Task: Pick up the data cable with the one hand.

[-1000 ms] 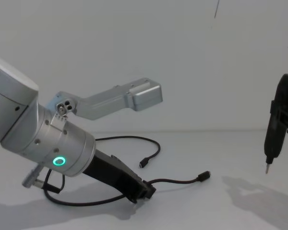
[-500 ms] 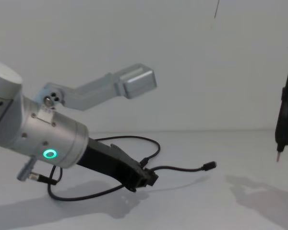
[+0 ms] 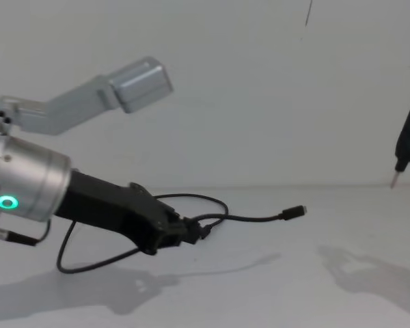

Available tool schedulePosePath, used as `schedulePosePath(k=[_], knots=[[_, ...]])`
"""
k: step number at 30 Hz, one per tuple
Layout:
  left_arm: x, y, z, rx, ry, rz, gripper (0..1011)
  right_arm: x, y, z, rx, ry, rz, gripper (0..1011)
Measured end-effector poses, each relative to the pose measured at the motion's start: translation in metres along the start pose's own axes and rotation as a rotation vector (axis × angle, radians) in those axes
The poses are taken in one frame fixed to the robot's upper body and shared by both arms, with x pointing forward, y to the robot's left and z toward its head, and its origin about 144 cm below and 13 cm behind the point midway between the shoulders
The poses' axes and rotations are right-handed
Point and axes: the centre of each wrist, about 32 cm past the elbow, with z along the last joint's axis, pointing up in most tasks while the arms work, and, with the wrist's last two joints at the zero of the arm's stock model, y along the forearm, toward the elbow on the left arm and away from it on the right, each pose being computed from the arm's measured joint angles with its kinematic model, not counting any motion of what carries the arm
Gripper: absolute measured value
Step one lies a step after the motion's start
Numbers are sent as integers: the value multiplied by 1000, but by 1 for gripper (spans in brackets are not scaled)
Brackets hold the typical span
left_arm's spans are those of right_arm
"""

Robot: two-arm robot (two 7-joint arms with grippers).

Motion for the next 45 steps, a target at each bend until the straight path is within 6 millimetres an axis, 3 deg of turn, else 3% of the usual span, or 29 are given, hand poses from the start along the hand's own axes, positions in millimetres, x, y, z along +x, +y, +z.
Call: schedulePosePath(k=[15,29,45], knots=[[10,25,-9,-47,-63,-44,42,11,4,6,70,198,67,269],[13,32,-11,-59,-82,-56,42,5,23,-20,46,393,115,269],[14,35,-12,-63,-90,-60,42,-5,39,-34,27,471,151,269]])
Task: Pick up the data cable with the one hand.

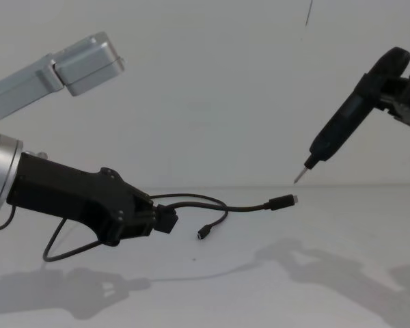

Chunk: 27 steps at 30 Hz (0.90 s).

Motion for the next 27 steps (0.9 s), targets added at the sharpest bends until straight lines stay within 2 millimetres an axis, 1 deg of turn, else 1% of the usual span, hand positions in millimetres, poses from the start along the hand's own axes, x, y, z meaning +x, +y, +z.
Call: schedulePosePath(k=[11,27], knots=[[0,1,0,-1,-1,-1,42,-1,4,-5,-8,15,3,269],[0,1,0,-1,-2,-1,42,-1,4,-8,-16,3,-5,269]])
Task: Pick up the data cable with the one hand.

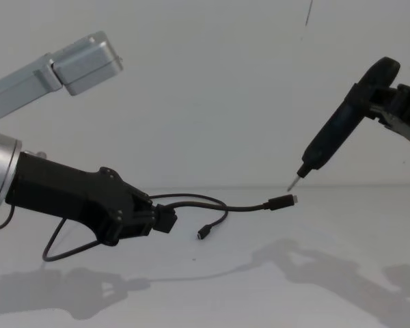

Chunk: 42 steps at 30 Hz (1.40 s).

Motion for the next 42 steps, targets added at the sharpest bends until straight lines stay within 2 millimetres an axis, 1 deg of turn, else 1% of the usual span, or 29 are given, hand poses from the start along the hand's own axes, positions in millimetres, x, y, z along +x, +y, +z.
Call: schedulePosePath(k=[17,42], knots=[[0,0,0,0,0,0,41,3,-1,2,0,-31,-4,269],[0,0,0,0,0,0,41,7,-3,-2,2,-36,-22,269]])
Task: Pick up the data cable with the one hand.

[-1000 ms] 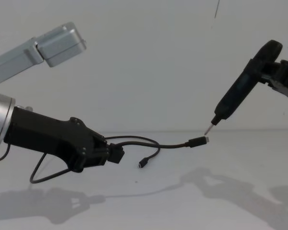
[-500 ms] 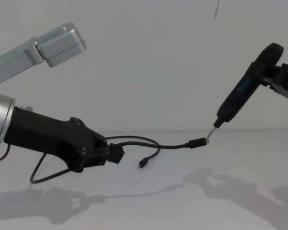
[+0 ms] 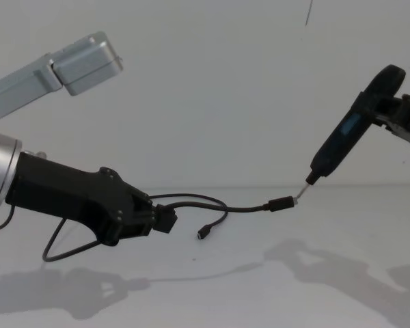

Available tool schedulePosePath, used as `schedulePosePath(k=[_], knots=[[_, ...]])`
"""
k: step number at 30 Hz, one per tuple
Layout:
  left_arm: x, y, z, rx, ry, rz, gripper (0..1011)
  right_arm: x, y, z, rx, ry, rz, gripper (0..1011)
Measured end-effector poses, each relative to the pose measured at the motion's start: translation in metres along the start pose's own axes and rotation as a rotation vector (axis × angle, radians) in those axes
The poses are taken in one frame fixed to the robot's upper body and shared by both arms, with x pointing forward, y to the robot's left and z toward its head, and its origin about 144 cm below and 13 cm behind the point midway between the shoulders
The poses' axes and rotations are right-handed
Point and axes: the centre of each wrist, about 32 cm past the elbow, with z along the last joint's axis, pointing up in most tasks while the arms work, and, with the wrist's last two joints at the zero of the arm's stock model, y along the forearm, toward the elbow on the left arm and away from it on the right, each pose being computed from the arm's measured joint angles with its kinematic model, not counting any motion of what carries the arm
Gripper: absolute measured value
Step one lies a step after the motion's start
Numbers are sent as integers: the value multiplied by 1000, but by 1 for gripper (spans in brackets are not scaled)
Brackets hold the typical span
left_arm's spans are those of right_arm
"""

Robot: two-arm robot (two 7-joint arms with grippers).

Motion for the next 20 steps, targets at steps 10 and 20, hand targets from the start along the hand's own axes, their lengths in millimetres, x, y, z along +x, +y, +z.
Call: schedulePosePath(k=[10,20], knots=[[0,0,0,0,0,0,42,0,0,-1,3,2,-2,269],[0,0,0,0,0,0,42,0,0,-1,3,2,-3,269]])
